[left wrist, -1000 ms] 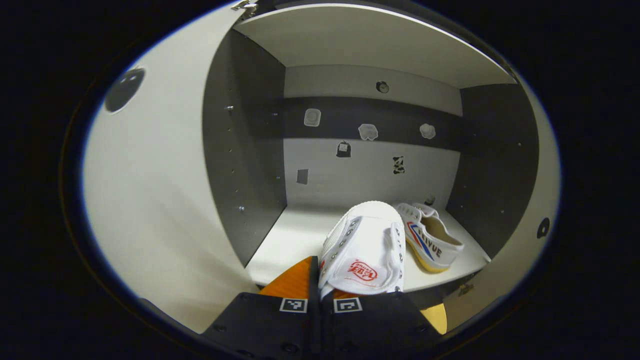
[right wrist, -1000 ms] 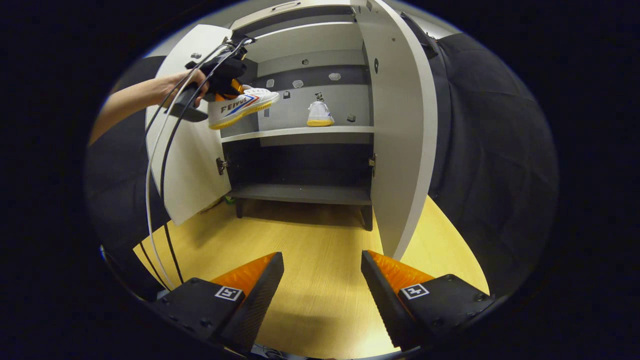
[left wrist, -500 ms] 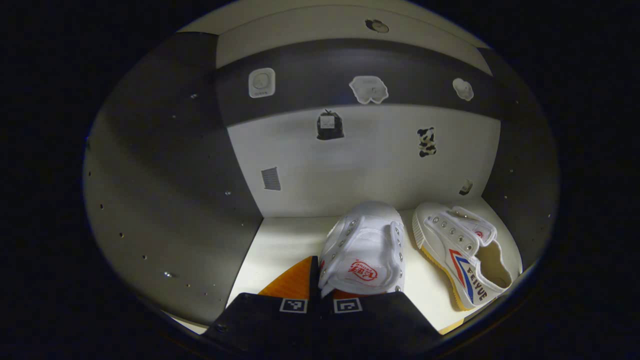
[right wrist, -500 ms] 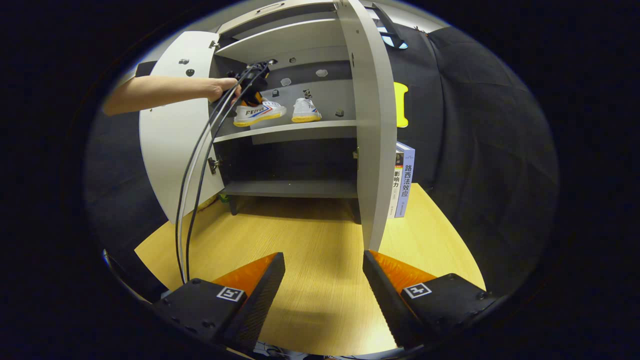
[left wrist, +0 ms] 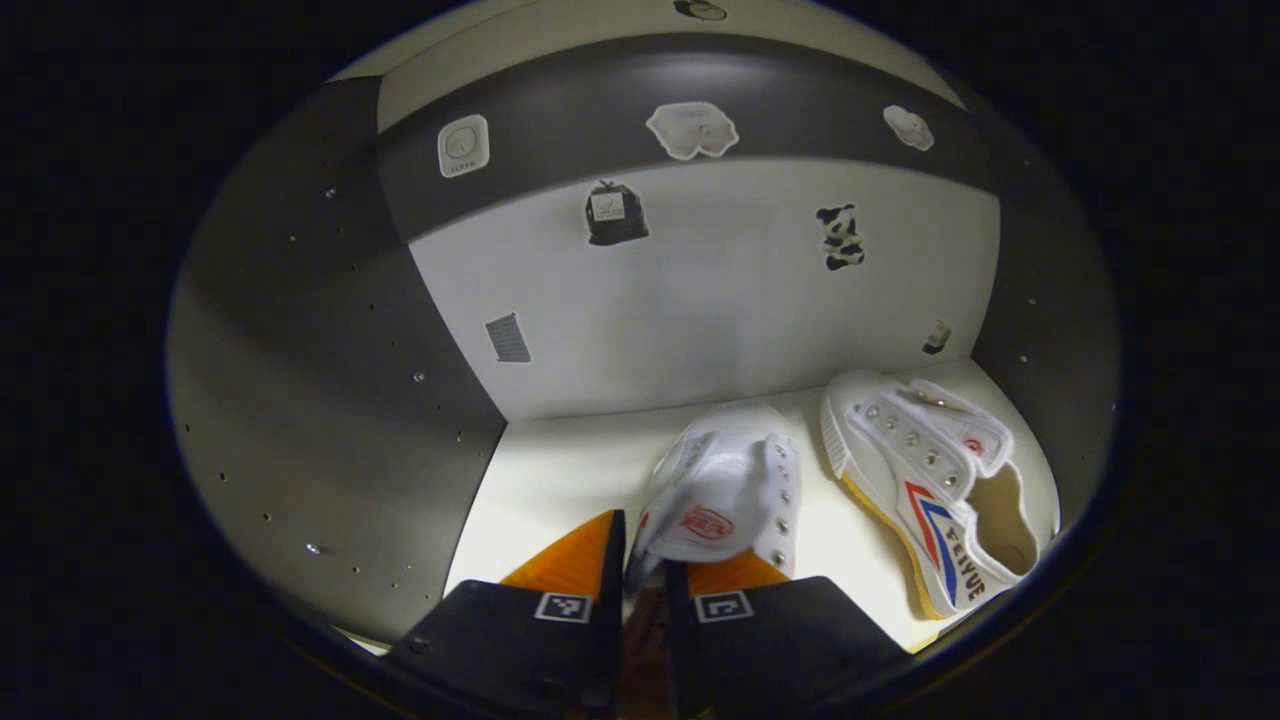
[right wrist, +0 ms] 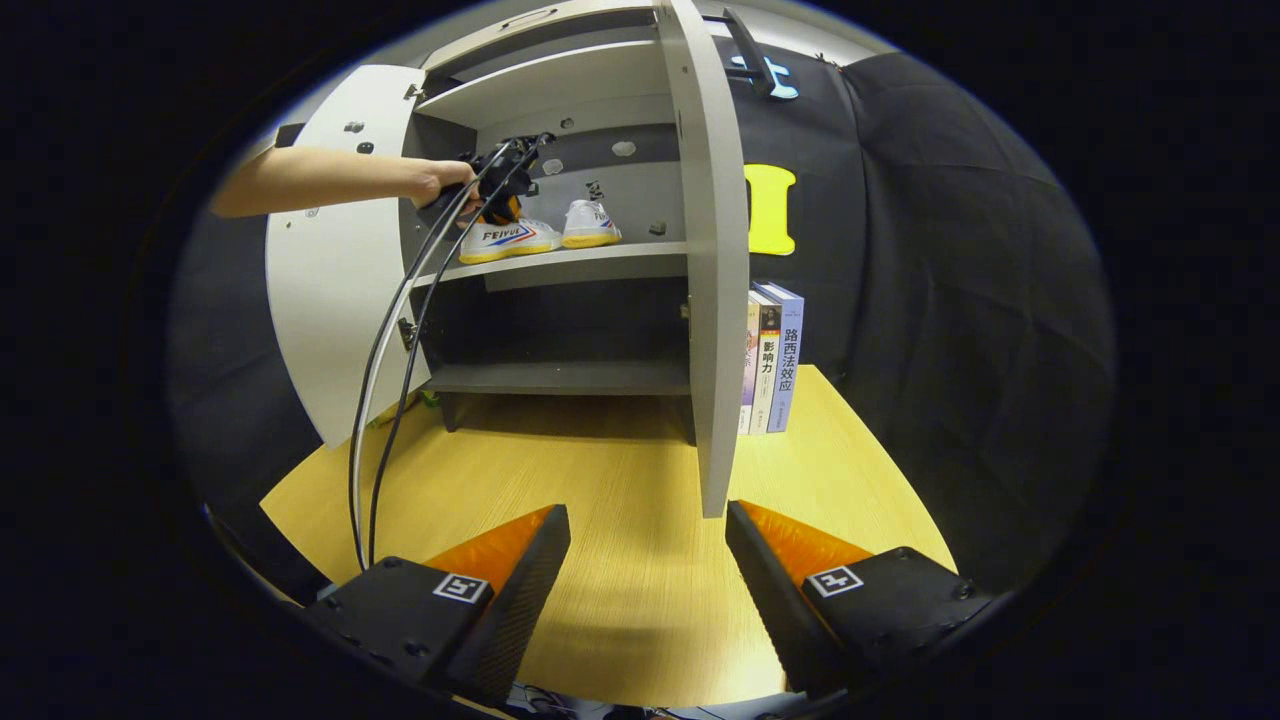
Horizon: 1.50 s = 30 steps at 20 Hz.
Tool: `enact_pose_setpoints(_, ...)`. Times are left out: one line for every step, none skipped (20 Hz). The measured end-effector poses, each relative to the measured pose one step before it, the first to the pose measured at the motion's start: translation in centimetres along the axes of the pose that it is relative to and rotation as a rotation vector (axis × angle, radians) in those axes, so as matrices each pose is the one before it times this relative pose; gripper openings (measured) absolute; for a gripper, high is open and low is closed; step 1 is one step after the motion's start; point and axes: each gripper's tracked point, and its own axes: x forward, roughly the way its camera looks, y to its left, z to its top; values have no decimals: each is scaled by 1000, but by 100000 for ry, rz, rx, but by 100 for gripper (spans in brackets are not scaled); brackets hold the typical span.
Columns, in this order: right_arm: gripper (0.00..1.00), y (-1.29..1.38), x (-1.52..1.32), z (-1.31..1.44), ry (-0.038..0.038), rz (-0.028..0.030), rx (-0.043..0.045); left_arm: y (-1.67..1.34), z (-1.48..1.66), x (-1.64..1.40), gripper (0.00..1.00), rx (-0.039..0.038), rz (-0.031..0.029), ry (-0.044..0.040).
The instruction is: Grab one shoe with the right hand and put it into the shoe cabinet, grab the other shoe with the left hand and put it into the shoe cabinet; then close the right door with the right hand and the left door with the left hand.
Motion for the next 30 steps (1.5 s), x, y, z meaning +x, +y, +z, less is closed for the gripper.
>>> enact_pose_setpoints(99, -411, -196, 172, -668, -1488, 67, 40, 310, -1336, 32, 1099, -1069, -3010)
enact_pose_setpoints(99, -465, -300, 339, -866, -1576, 420, 386, 191, -1585, 51, 1325, 162, -3516)
enact_pose_setpoints(99, -399, -298, 368, -528, -1787, 617, 1, 185, -1788, 70, 891, -1531, -3634)
enact_pose_setpoints(99, -434, -300, 439, -439, -1966, 958, -346, 18, -1853, 89, -12, -1757, -3700)
enact_pose_setpoints(99, -437, -419, 536, -681, -1892, 1455, -151, -55, -2026, 95, -526, -1109, -4156)
enact_pose_setpoints(99, -415, -393, 746, -1001, -1934, 1491, -30, 248, -2255, 98, -801, -708, -4727)
enact_pose_setpoints(99, -533, -438, 800, -1330, -2196, 1058, -163, 176, -2330, 97, -676, -1073, -5278)
enact_pose_setpoints(99, -674, -379, 845, -1333, -2413, 599, -201, 134, -2138, 97, -537, -1192, -5207)
enact_pose_setpoints(99, -609, -369, 842, -1130, -2252, -390, -260, 73, -2019, 97, -595, -1306, -4509)
enact_pose_setpoints(99, -712, -438, 1061, -1460, -2610, -794, -365, -244, -2006, 96, -648, -1070, -3448)
enact_pose_setpoints(99, -772, -446, 1334, -1901, -2606, 318, -327, -325, -1894, 96, -313, -1289, -2461)
enact_pose_setpoints(99, -500, -395, 1492, -2606, -1770, 1329, -292, -397, -1913, 97, 28, -489, -2707)
enact_pose_setpoints(99, -530, -363, 1779, -2893, -2107, 1258, -192, -476, -1940, 97, 186, -341, -2626)
enact_pose_setpoints(99, -688, -291, 1462, -2371, -1780, 579, -187, -595, -1768, 96, -285, -451, -1590)
enact_pose_setpoints(99, -578, -47, 1692, -2809, -1631, 18, -303, -717, -1700, 96, -1568, -745, -805)
enact_pose_setpoints(99, -633, 13, 1690, -2615, -1607, -559, -492, -855, -1726, 97, -2621, -1827, -325)
enact_pose_setpoints(99, -603, 203, 1651, -2307, -1336, -518, -503, -996, -1584, 97, -3335, -2314, 178)
enact_pose_setpoints(99, -525, 248, 1110, 616, -1105, -94, -563, -986, -1655, 96, -3320, -2289, 535)
enact_pose_setpoints(99, -669, 76, 1113, 470, -1533, 886, -414, -1010, -1449, 97, -2616, -2606, 322)
enact_pose_setpoints(99, -576, 54, 1716, -298, -702, 2341, -336, -960, -1114, 97, -1180, -2506, 764)
enact_pose_setpoints(99, -272, 104, 1990, -1775, -602, 3625, -18, -948, -1003, 97, -249, -1347, 1141)
enact_pose_setpoints(99, -321, 388, 1558, -1387, -396, 2955, 45, -679, -1081, 96, 475, -688, 761)
enact_pose_setpoints(99, -247, 610, 1391, -2258, -244, 1612, 209, -646, -948, 96, 656, 290, 524)
enact_pose_setpoints(99, -504, 756, 1351, -2571, -290, -84, 226, -465, -868, 97, 443, 609, 359)
enact_pose_setpoints(99, -456, 892, 1115, -2568, -356, -1555, 146, -496, -562, 97, 382, 848, 316)
enact_pose_setpoints(99, -290, 983, 621, -1367, 8, -2073, 225, -372, -707, 98, 99, 1321, 562)
enact_pose_setpoints(99, -237, 1137, 349, -361, 533, -1772, 239, -269, -803, 99, 77, 1923, 547)
enact_pose_setpoints(99, 66, 1164, 319, 282, 1294, -655, 344, -82, -463, 99, -412, 2606, -198)
enact_pose_setpoints(99, 382, 1153, 257, 662, 2650, 829, 158, -41, -496, 99, -928, 2479, -661)
enact_pose_setpoints(99, 626, 1185, 184, 815, 3338, 1397, -75, 296, -415, 99, -1069, 2624, -489)
